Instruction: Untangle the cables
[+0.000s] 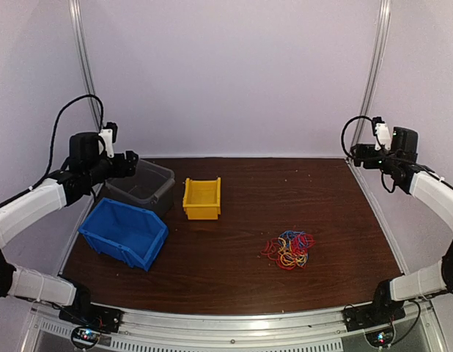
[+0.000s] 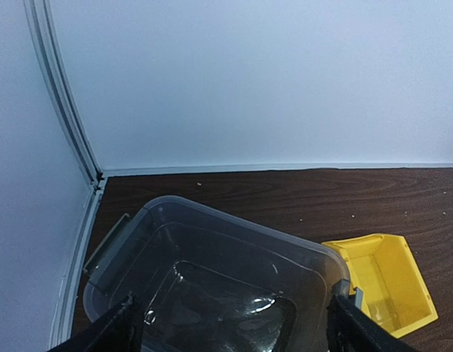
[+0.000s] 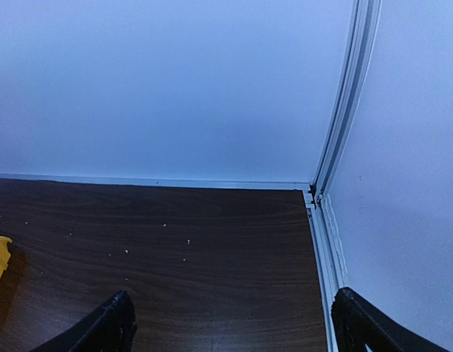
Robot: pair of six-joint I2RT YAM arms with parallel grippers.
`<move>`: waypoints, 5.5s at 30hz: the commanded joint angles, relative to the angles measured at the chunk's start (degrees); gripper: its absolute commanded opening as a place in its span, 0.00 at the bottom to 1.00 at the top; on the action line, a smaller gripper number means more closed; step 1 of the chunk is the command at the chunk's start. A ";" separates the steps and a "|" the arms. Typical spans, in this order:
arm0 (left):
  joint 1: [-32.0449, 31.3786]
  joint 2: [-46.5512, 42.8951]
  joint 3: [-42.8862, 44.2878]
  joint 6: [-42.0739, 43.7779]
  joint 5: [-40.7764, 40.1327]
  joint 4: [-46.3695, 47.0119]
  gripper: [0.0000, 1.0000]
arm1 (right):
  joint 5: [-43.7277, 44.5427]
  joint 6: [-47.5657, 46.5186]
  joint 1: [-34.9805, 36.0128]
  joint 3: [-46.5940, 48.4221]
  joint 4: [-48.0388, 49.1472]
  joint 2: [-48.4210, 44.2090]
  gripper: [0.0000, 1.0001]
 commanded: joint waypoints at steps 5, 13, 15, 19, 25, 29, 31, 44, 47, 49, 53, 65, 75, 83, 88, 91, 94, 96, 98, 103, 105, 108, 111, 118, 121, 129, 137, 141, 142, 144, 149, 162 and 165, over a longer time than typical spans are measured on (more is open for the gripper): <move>-12.53 1.71 4.33 3.51 7.89 0.13 0.89 | -9.85 -8.13 -1.54 -3.54 -2.64 -4.95 0.99; -33.27 12.42 12.59 0.97 7.77 -2.88 0.75 | -21.42 -20.77 -0.42 -2.95 -16.92 -11.73 0.86; -36.81 15.82 14.41 -0.93 7.99 -1.92 0.72 | -22.00 -23.92 0.32 -2.89 -21.35 -12.48 0.81; -43.09 23.38 17.43 -3.48 8.75 2.75 0.73 | -21.59 -30.97 2.60 -3.08 -31.15 -12.84 0.65; -52.03 39.36 29.09 -7.59 4.79 3.34 0.82 | -19.88 -38.71 4.50 -7.01 -38.72 -16.13 0.61; -53.47 47.15 34.77 -14.44 7.22 4.50 0.80 | -21.97 -45.53 4.67 -9.64 -41.03 -15.78 0.62; -53.61 48.17 33.61 -17.58 9.67 8.54 0.77 | -25.11 -50.00 4.70 -11.03 -42.03 -15.19 0.59; -51.68 50.77 31.01 -26.16 18.09 13.27 0.58 | -29.37 -51.50 16.47 -18.63 -35.97 -12.98 0.39; -50.37 49.64 27.61 -27.84 19.78 17.29 0.55 | -27.13 -50.43 19.21 -19.48 -33.31 -11.85 0.39; -49.78 49.51 26.94 -27.83 19.63 17.83 0.55 | -25.60 -50.28 21.01 -18.83 -32.85 -10.04 0.39; -48.95 50.56 28.36 -26.25 21.54 17.46 0.55 | -25.59 -49.95 22.04 -16.92 -32.01 -6.85 0.36; -47.33 53.47 29.00 -25.58 24.40 20.59 0.64 | -24.32 -48.65 23.75 -14.69 -28.79 -0.57 0.27; -47.29 53.97 29.28 -26.04 26.66 21.16 0.65 | -22.00 -46.49 24.52 -14.02 -27.50 -0.14 0.07; -47.31 54.28 29.56 -26.71 27.56 22.30 0.65 | -21.13 -45.94 24.60 -14.63 -28.13 0.12 0.20; -47.29 54.71 30.13 -26.95 28.31 22.73 0.65 | -21.24 -44.28 24.64 -14.29 -26.87 1.79 0.07; -47.30 55.07 30.66 -27.00 28.73 22.69 0.65 | -21.58 -43.01 24.62 -12.08 -27.83 1.44 0.00; -47.29 55.28 30.91 -27.09 29.16 22.69 0.66 | -22.61 -41.77 24.62 -8.03 -31.15 -0.53 0.00; -47.29 55.50 30.88 -27.19 29.27 23.12 0.66 | -23.65 -40.37 24.62 -4.48 -33.08 -2.64 0.00; -47.36 55.65 30.72 -27.66 30.00 24.23 0.67 | -24.49 -37.52 24.60 -1.15 -33.38 -4.88 0.00; -47.38 55.79 29.75 -29.41 31.50 28.54 0.69 | -28.09 -32.94 24.60 8.13 -36.95 -6.44 0.00; -47.38 55.79 29.60 -29.62 31.58 28.74 0.69 | -29.49 -32.26 24.60 12.03 -39.21 -5.81 0.00; -47.38 55.79 29.11 -29.92 31.60 29.39 0.68 | -31.49 -31.43 24.64 18.25 -42.02 -5.32 0.00; -47.38 55.79 27.71 -30.61 31.66 31.82 0.57 | -34.61 -31.30 24.47 23.29 -45.09 -4.54 0.00; -47.29 56.56 25.32 -30.95 29.85 32.63 0.28 | -39.45 -29.93 22.51 36.16 -46.95 -2.10 0.00; -47.20 57.45 25.07 -31.06 29.67 32.33 0.15 | -41.32 -28.05 21.93 42.45 -45.72 -0.88 0.00; -47.20 58.45 23.26 -31.74 28.67 32.49 0.00 | -42.98 -23.91 20.84 55.03 -43.54 3.88 0.00; -47.11 59.71 23.14 -32.19 28.12 30.81 0.00 | -46.37 -14.05 17.04 65.67 -35.70 9.67 0.00; -47.11 60.23 23.42 -32.19 27.76 29.94 0.00 | -51.15 -6.36 12.25 70.88 -28.90 12.33 0.00; -47.11 60.37 23.71 -32.14 27.71 29.45 0.00 | -52.12 -4.45 11.03 71.47 -26.92 12.71 0.00; -47.11 60.44 24.37 -31.74 27.45 28.19 0.00 | -53.69 -1.43 8.92 71.97 -23.68 13.27 0.00; -47.11 60.39 25.34 -30.79 26.76 25.98 0.00 | -56.22 -1.62 6.22 69.54 -21.94 13.19 0.00; -50.48 51.84 26.38 -22.29 17.73 19.28 0.51 | -47.04 -28.73 6.18 31.74 -39.34 -3.01 0.00; -50.63 48.43 24.81 -21.42 14.62 18.31 0.57 | -47.03 -28.77 6.14 28.51 -40.09 -5.06 0.00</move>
